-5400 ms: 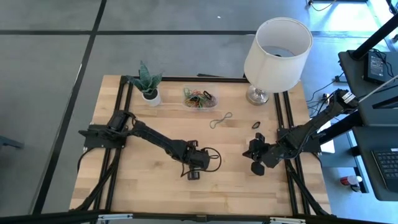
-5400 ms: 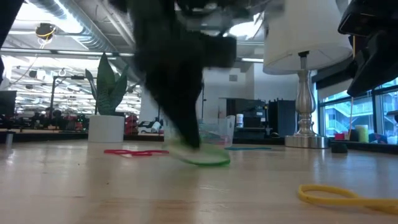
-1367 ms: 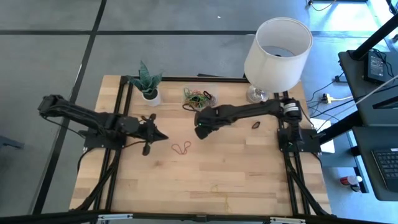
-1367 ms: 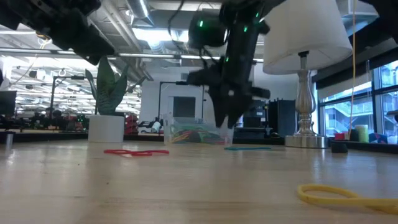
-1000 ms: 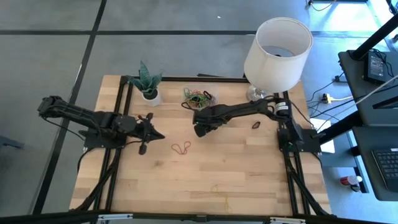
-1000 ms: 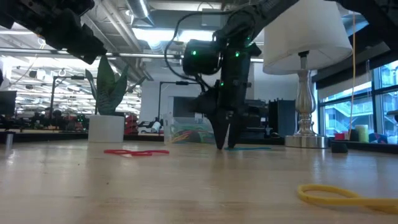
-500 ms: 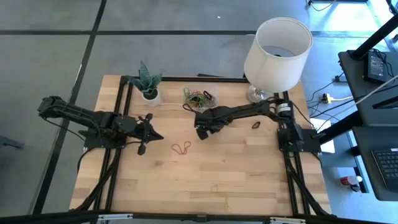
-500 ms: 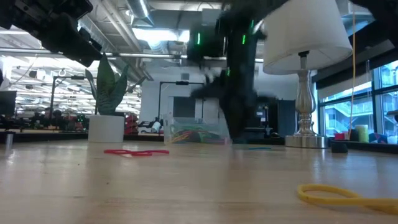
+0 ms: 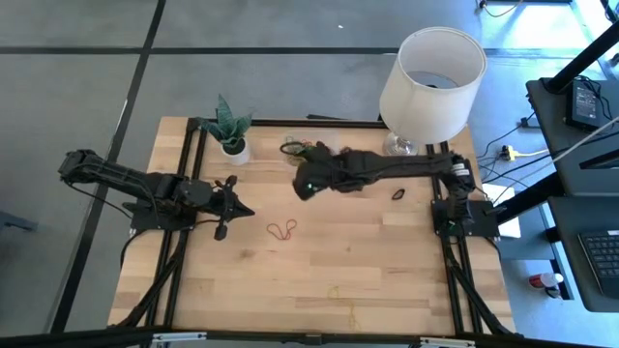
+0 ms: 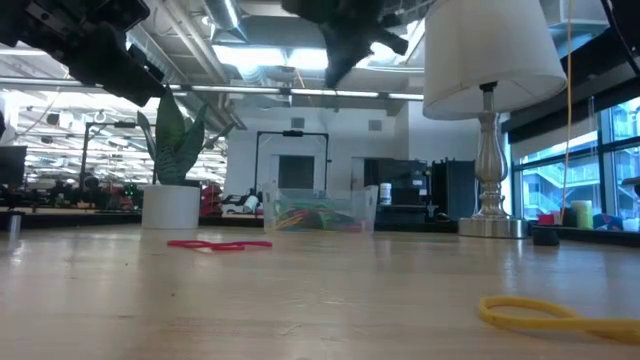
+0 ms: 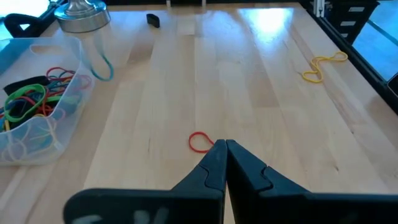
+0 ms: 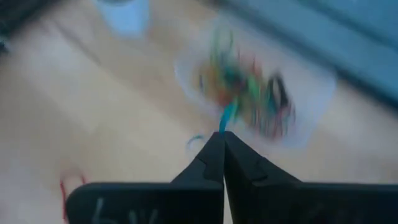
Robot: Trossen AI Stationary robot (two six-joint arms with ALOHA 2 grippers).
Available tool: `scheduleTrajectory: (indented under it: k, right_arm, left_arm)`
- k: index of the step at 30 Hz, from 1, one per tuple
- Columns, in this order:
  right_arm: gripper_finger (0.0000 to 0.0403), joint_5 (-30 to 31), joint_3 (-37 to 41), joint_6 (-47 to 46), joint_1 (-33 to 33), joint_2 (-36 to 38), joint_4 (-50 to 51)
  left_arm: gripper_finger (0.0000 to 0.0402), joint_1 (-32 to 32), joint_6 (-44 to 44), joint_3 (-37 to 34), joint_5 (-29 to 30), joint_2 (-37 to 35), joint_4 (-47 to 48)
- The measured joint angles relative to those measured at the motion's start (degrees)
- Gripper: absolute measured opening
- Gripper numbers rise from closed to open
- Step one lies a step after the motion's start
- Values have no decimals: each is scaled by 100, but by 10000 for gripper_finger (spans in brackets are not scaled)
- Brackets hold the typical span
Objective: Pick and place rubber bands into bin
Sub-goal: Put the blue rubber band into the transparent bin
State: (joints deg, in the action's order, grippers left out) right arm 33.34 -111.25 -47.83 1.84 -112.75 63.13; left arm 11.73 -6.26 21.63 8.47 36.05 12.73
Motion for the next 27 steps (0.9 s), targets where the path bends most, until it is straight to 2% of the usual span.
scheduleTrajectory:
  k: [7, 14, 22, 27]
  right_arm:
    - [0, 218, -163, 1048, -623, -58, -583]
    - [0, 209, 64, 1375, -1285, -283, -556]
    - [4, -619, 1257, 1347, -1626, -319, -1560]
    - [6, -768, 1956, 1186, -1631, -321, -2174]
  left_arm:
    - [2, -1, 2, 0, -39, 2, 59]
    - [2, 0, -45, 0, -98, 2, 92]
    - [2, -2, -105, 2, -127, 2, 134]
    - [2, -1, -106, 2, -73, 3, 134]
